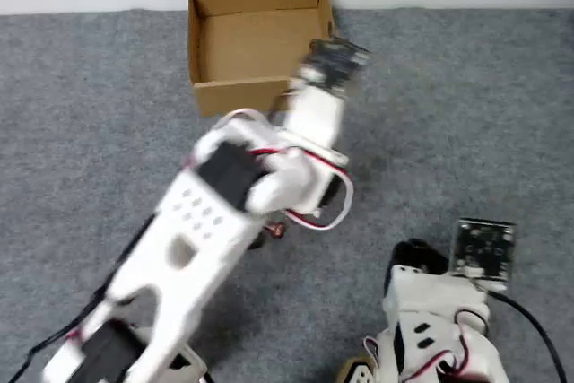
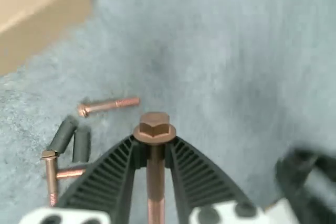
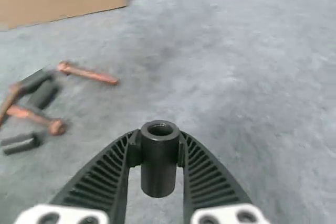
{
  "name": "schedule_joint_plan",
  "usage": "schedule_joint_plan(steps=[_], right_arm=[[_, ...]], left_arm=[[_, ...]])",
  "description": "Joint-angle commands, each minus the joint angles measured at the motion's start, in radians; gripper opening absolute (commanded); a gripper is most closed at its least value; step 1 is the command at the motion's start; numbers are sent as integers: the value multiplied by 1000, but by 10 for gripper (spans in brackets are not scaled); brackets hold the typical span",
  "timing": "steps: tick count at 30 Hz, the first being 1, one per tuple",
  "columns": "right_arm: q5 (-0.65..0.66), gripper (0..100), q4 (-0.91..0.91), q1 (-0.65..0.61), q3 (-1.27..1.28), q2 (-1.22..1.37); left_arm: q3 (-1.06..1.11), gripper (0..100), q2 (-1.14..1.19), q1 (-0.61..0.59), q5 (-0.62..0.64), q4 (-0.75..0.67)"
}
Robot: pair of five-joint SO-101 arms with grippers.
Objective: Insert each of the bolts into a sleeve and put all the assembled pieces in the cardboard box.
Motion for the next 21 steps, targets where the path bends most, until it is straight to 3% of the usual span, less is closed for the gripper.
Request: schedule_joint_plan(steps=[1, 8, 11, 16, 21], right_arm=[[12, 8, -47, -91, -58, -2], [-48, 8, -156, -222, -58, -1], [-130, 8, -179, -335, -43, 1], [-137, 8, -242, -461, 61, 1], [-123, 8, -335, -567, 127, -1]], left_arm=[[162, 3, -238, -51, 101, -150], [555, 3, -617, -61, 207, -445], [725, 3, -772, -60, 216, -615], [977, 4, -973, -58, 216, -872], [1046, 4, -1068, -57, 218, -899]])
